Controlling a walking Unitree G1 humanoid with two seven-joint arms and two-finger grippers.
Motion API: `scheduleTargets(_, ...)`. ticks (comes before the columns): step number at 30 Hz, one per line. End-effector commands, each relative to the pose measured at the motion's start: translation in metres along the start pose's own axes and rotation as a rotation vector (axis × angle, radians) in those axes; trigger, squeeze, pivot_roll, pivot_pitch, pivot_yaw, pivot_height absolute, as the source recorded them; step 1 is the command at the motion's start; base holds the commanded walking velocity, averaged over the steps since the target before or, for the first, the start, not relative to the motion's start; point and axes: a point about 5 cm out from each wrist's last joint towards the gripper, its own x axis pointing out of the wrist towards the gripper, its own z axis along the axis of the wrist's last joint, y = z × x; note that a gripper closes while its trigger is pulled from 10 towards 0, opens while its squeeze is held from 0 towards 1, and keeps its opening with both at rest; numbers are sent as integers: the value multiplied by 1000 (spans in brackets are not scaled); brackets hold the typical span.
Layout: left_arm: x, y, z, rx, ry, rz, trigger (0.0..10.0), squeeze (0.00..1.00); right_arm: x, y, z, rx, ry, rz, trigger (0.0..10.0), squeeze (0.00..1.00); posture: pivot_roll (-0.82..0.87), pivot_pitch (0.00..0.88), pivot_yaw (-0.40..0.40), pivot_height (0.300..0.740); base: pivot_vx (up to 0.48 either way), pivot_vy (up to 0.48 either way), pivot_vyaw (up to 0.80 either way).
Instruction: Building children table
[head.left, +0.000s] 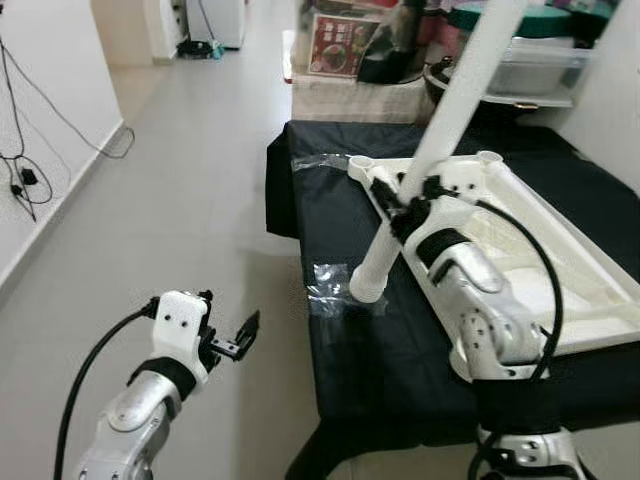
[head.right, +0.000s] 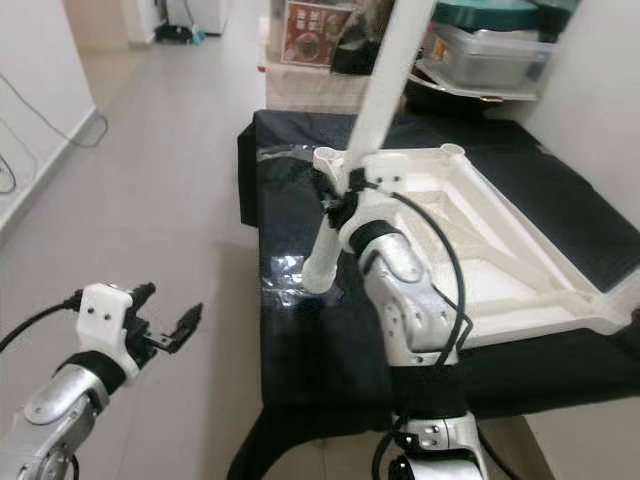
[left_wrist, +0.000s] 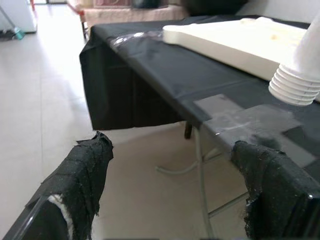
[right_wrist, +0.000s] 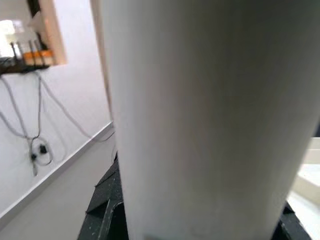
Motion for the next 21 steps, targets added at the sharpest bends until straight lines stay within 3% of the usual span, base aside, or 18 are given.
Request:
scheduleTargets(1,-2,-1,-2,15,6,-3,10000,0,1,1,5,1,-28,3,0,0,119,0,-113,740,0,0,0)
scheduleTargets(7,-1,-2,-3,27,8,-7,10000,0,1,5,8,31,-44,36,0,0,118,0,-112,740,0,0,-667)
scheduleTargets(15,1,-3,-3,33,7,-7,10000,0,1,10,12,17,-60,86,0,0,116,0,-119,740,0,0,0)
scheduleTargets(21,1,-4,-4,35,6,-1,10000,0,2,17,15,30,-69,145,0,0,119,0,-125,740,0,-440,-495)
